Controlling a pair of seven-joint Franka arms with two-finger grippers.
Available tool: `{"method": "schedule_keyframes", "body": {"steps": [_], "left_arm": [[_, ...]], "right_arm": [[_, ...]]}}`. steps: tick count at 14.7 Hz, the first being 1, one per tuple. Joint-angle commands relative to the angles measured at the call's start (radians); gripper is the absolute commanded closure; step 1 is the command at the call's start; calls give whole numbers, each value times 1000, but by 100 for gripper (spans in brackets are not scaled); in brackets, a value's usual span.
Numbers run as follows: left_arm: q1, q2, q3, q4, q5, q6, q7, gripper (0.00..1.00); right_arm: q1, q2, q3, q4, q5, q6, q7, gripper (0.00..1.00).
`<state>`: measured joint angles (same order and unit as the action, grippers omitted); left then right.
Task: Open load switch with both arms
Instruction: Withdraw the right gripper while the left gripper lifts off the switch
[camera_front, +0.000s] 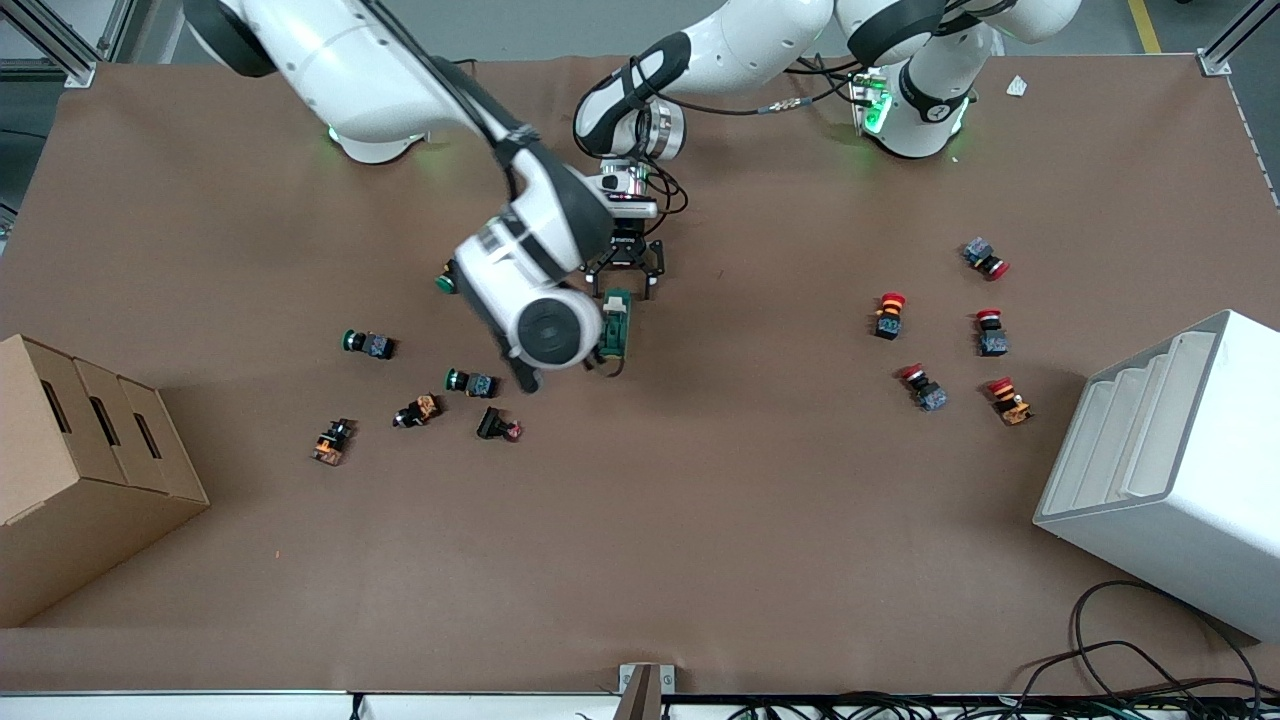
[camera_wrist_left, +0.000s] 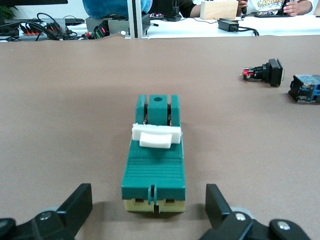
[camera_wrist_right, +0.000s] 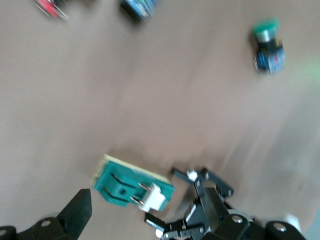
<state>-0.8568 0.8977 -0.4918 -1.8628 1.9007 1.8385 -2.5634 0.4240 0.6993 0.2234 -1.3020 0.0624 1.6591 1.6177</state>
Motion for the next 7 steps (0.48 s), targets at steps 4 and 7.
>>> {"method": "schedule_keyframes", "body": {"steps": [4,7], "left_arm": [[2,-40,-33,80,-132,5,58,1],[8,-78,-59,161,-285,5,155,1]], "right_arm": [[-206,-121,11,-17,-101,-7,-566,0],[-325,-176,11,-23,-105,-12,-893,0]]}}
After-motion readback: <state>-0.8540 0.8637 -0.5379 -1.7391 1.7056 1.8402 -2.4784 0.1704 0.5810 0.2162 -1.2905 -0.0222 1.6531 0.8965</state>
